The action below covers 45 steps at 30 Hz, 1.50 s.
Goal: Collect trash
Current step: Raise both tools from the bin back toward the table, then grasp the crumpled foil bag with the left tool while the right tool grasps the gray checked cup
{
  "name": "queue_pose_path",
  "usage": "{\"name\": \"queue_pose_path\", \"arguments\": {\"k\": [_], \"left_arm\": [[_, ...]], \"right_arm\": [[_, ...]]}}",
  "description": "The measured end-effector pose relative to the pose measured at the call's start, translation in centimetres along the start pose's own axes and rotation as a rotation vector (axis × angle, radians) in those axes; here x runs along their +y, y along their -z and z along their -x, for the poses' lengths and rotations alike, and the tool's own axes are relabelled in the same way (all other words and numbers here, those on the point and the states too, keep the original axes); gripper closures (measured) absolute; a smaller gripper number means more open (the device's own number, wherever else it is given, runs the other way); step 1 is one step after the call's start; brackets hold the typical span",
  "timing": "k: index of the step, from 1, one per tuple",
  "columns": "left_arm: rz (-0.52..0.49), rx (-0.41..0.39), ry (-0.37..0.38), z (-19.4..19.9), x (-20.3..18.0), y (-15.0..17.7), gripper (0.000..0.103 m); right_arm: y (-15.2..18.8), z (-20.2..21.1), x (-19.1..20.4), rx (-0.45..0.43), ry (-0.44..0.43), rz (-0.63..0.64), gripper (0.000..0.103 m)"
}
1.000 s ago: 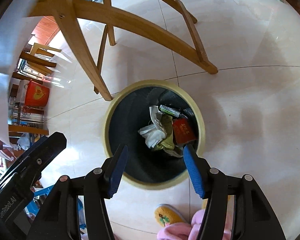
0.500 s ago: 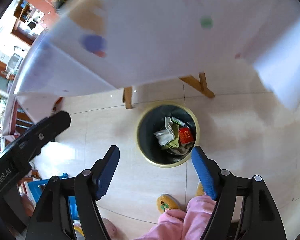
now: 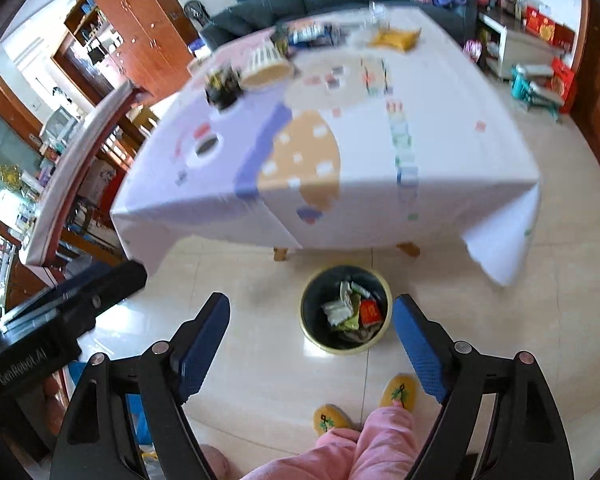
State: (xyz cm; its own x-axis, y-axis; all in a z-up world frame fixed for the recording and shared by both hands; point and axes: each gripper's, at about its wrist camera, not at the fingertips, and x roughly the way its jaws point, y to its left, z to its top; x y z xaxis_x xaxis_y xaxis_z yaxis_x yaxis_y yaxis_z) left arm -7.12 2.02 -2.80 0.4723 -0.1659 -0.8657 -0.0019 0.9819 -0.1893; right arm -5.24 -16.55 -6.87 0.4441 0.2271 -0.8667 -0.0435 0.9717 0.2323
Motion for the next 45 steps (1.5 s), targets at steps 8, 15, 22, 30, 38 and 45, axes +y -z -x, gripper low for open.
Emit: {"name": "queue_pose_path", "arguments": {"k": [8,15,22,30,38,45], "left_arm": [[-0.036,-0.104,0.022,6.8,-0.1,-2.1,0.033],[-0.032,-0.183,0.020,10.1,0.4,-4.5,0.033],[-0.012,-0.203,0.010,10.1,1.6,-6.8,0.033],[0.040,-0.172,-0.038,5.4,3.6,-11.4,0.033],[0.084,-0.122,-0.136,-3.4,4.5,-20.7,0.033],[0.120,-0.001,-0.215,-14.7,5.2,-28.1,0.033]], "right_arm": [[-2.8,6.9,2.1,-0.135,-0.008,0.010,0.018],[-4.5,9.7,3.9,-0.178,0.010,0.069,0.018],[-6.8,10.6,5.1,-0.198,0.005,0.117,0.018],[-12.6,6.9,4.8,-0.179,-0.044,0.138,0.018],[-23.1,-2.1,4.5,-0.083,-0.115,0.215,0.018],[-32.5,-13.0,2.3,0.060,-0.184,0.209,0.018]]}}
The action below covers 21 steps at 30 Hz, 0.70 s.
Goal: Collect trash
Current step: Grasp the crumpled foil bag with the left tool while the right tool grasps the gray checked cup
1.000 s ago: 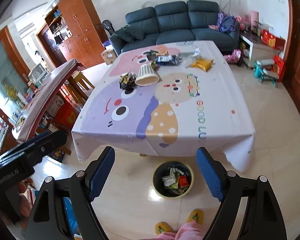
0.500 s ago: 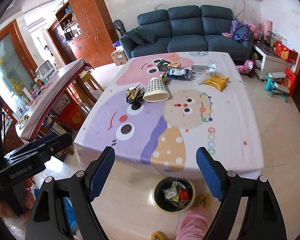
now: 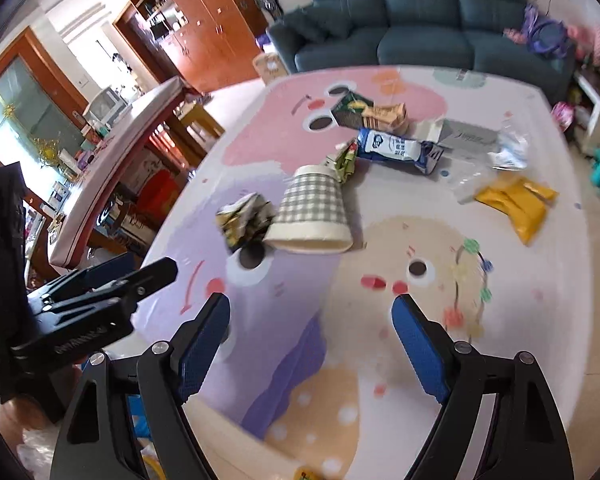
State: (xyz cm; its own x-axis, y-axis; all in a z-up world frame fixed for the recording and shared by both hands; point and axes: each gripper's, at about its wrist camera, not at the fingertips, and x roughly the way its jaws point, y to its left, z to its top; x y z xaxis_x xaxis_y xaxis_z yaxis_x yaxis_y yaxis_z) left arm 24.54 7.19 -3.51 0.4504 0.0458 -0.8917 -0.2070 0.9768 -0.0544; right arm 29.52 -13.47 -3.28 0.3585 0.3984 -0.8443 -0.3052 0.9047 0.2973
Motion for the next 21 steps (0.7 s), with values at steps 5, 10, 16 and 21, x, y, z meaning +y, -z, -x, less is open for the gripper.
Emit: {"name": "queue_pose_path", "arguments": {"k": [5,10,16,21], "left_arm": [[0.018,0.048,-0.035,-5.9,-0.7,-3.2,0.033],[0.007,0.074,-0.061,-9.4,-0.8,-5.5,0.033],[-0.006,0.100,-0.054,-11.5,-0.6,-6.7,0.033],[0.000,0.131,-0.053,-12.6,0.2,-6.6,0.034]], "right_arm": [[-4.4,-6.5,-3.1,0.091,-0.047,0.006,0.018],[-7.8,-11.9,-4.7,0.154,-0.103,-0.002,0.021],[-9.0,-16.4,-4.6,0.232,-0.158,0.005,0.029],[-9.6,-18.5,-4.3,0.238,-0.207,0.020,0.035]]}}
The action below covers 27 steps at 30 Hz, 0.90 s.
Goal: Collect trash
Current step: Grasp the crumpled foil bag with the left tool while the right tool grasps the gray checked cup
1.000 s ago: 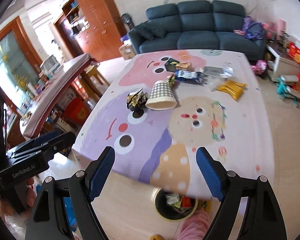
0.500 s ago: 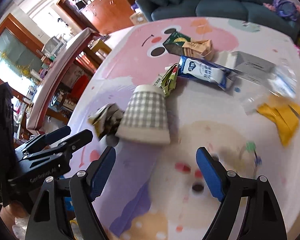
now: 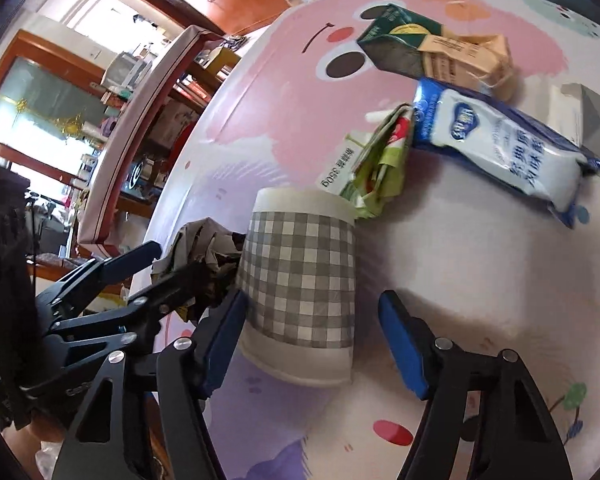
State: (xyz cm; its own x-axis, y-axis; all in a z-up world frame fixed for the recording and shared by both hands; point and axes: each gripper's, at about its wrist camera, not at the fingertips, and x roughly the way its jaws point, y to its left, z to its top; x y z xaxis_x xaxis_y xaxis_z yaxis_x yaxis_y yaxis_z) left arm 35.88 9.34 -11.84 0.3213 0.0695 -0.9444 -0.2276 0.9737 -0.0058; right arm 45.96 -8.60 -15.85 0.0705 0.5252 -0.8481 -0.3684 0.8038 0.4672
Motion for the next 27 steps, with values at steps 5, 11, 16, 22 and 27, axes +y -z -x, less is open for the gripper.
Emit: {"name": "queue_pose_path", "arguments": {"k": [5,11,16,22,27], "left_arm": [[0.008,-0.001,0.022,-0.6,0.3,0.3,0.051],[0.020,-0.016,0.006,0.2,0.3,1.4,0.055],[0.037,-0.029,0.012,1.8,0.3,2.8,0.055],[0.049,-0.059,0.036,5.3,0.1,5.5,0.055],[0.002,-0.092,0.038,8.3,-0.1,8.2,0.055]], "right_arm": [[-0.6,-1.5,0.1,0.037,-0.048,0.007,0.054],[-0.3,-1.3,1.2,0.026,-0.045,0.009,0.062],[1.4,0.6,2.6,-0.010,0.016,0.071,0.065],[3.7,2.5,3.2,-0.051,0.059,0.049,0.065],[6.7,4.5,4.1,-0.086,0.093,0.025,0.065]]}}
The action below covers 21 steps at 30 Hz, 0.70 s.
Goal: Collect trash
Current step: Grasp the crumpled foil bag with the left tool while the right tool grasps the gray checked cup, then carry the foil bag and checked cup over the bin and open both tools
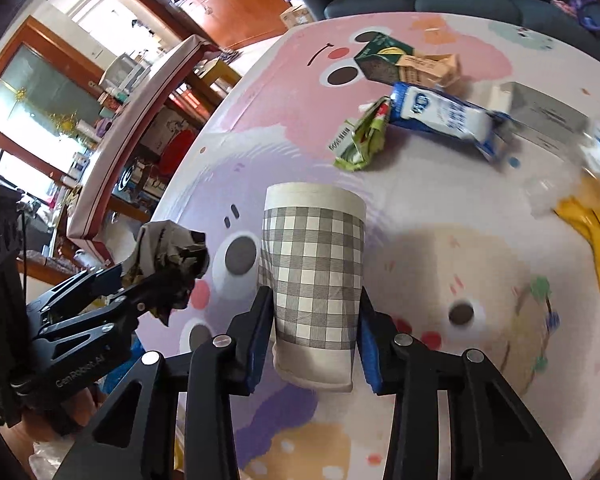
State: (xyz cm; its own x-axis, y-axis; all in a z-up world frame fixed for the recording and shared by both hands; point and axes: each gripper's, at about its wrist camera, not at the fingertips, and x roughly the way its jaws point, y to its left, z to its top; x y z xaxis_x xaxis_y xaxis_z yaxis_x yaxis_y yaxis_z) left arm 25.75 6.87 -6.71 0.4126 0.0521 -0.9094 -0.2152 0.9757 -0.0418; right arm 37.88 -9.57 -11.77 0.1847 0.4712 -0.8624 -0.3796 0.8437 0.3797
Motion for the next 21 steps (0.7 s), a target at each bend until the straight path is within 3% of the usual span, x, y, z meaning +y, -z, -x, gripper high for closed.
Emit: {"name": "queue_pose_path", "arguments": {"k": [8,21], "left_arm": [[-0.089,-0.038,0.056,5.4,0.7,4.7,0.055],[-0.182,-0.125,0.176,15.1,4.5,14.4,0.055]], "right_arm": [[6.8,5.3,1.7,-0.091,0.055,-0.070,0.065],[19.8,12.5,10.0,-0.262,0.164,-0.166,0.065]]}}
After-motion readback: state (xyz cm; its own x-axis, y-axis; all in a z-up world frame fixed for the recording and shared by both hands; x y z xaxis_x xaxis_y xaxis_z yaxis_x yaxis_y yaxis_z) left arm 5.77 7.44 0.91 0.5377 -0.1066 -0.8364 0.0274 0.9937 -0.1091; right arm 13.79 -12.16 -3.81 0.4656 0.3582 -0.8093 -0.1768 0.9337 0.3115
